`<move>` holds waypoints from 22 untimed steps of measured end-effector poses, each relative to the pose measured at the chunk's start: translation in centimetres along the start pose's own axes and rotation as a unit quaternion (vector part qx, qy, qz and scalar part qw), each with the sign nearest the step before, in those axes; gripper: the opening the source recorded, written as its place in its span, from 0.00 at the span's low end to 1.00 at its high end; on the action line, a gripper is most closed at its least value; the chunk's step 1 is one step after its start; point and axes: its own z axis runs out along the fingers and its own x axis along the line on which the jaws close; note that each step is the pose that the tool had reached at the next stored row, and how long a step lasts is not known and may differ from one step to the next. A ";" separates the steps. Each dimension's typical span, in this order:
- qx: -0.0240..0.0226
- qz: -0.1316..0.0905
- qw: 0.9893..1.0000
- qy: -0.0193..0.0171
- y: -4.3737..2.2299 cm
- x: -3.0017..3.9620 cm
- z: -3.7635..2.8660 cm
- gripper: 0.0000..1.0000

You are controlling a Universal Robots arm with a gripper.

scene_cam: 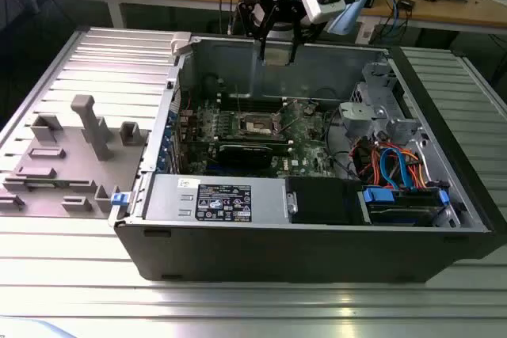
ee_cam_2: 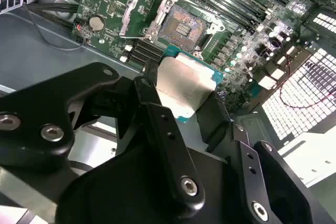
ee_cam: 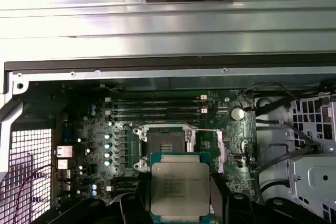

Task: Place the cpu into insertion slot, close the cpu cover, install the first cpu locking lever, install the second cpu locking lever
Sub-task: 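Place the cpu into insertion slot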

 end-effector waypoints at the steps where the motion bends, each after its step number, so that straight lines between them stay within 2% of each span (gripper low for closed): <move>1: 0.000 0.000 1.000 0.000 0.00 0.00 0.00 0.54; 5: 0.000 0.003 1.000 0.000 0.00 -0.01 0.00 0.54; 7: 0.000 0.026 1.000 -0.002 0.00 0.00 0.03 0.54; 9: 0.000 0.038 0.999 -0.003 -0.01 0.00 0.06 0.54; 22: 0.000 0.044 0.999 -0.004 0.00 0.00 0.06 0.54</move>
